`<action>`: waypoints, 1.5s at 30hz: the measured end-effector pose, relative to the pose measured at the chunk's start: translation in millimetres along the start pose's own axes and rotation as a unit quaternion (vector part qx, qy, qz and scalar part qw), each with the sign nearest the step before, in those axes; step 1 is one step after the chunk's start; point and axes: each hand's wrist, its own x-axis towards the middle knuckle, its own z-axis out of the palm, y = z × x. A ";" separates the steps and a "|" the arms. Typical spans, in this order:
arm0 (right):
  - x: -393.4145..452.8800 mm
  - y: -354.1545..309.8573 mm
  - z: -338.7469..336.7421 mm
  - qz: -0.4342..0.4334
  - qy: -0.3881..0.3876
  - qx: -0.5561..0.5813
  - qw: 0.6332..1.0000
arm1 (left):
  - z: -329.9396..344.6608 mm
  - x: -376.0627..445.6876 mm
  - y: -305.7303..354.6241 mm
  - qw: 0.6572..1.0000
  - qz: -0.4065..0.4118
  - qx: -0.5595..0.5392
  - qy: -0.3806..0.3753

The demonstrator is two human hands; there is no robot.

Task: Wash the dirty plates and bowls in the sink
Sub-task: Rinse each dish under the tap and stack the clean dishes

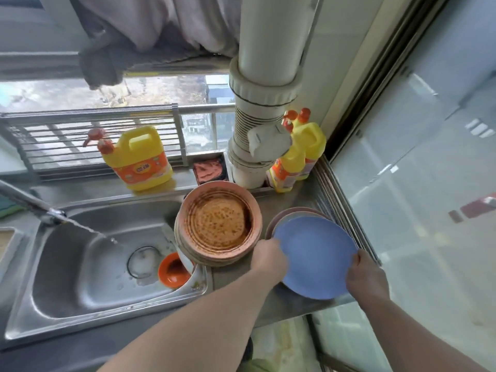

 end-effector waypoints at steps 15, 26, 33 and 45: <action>12.7 7.1 14.9 0.015 -0.015 0.069 0.997 | 18.1 -2.0 -9.5 0.998 0.033 0.059 0.016; -39.0 -164.7 63.4 -0.209 -0.154 0.074 0.963 | -157.0 26.1 -57.3 0.956 -0.065 0.025 0.286; -36.7 -193.0 95.7 -0.123 -0.162 0.020 0.979 | -183.3 35.2 -98.5 0.965 -0.064 0.044 0.252; -120.4 -241.6 71.4 -0.266 0.040 0.219 0.938 | -233.2 13.1 -129.2 0.953 -0.058 -0.272 0.118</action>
